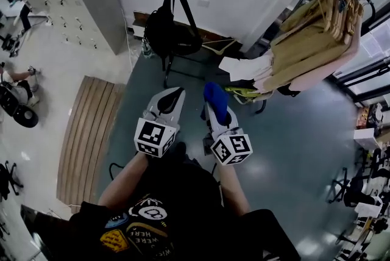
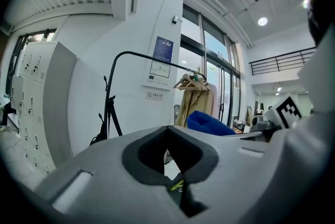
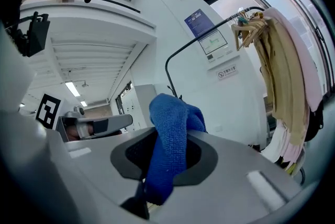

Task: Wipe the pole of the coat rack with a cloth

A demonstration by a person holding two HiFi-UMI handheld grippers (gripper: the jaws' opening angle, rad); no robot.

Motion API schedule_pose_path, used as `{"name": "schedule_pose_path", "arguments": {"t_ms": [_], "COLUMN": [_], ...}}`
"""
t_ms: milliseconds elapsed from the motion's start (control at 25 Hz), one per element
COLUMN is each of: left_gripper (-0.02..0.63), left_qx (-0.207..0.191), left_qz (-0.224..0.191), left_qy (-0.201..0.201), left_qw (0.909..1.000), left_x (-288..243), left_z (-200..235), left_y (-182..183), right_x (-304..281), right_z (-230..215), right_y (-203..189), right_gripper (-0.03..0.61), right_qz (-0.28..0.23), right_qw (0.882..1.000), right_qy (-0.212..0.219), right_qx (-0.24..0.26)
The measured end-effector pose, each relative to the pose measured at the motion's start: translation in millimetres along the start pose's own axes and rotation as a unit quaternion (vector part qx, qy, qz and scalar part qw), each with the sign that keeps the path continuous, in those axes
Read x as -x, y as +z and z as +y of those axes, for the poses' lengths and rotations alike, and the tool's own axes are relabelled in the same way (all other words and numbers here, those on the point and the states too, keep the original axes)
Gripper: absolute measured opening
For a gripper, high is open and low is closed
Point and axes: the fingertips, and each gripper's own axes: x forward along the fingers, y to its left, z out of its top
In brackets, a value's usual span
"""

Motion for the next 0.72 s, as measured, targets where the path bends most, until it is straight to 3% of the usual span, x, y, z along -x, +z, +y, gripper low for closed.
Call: {"name": "schedule_pose_path", "arguments": {"t_ms": [360, 720], "left_gripper": [0.005, 0.005], "left_qx": [0.004, 0.014], "left_qz": [-0.001, 0.015], "left_qy": [-0.001, -0.019], "left_qw": [1.0, 0.9996], "left_x": [-97.5, -218.8], "left_z": [88.0, 227.0], "left_y": [-17.5, -98.8], "right_x": [-121.9, -288.8], "right_z": [-56.0, -109.6], "right_y": [-8.7, -96.3], "right_gripper": [0.077, 0.077], "right_qz": [0.012, 0.053], "right_qw": [1.0, 0.998], "right_qy": [0.002, 0.007], "right_qx": [0.015, 0.016]}}
